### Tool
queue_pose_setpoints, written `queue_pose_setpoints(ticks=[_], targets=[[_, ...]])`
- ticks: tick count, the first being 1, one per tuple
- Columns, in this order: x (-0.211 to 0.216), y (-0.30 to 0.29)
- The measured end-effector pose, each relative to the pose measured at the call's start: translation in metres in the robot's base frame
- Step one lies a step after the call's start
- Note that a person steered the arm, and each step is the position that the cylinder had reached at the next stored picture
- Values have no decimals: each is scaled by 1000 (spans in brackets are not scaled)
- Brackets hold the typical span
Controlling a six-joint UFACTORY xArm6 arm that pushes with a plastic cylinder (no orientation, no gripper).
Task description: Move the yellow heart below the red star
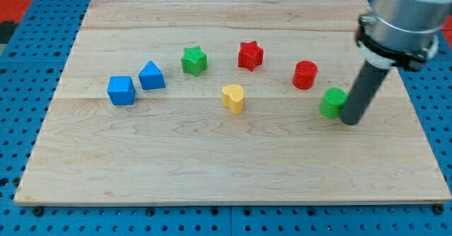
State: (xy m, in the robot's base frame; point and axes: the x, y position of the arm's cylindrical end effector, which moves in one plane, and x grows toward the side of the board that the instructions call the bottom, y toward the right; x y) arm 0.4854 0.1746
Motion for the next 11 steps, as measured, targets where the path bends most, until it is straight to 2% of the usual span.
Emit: queue_pose_setpoints(ticks=[1,2,3,4,8,10,11], targets=[[33,22],[49,-59],[17,-95],[-17,-103],[-19,-234],[-33,-177],[-19,-174]])
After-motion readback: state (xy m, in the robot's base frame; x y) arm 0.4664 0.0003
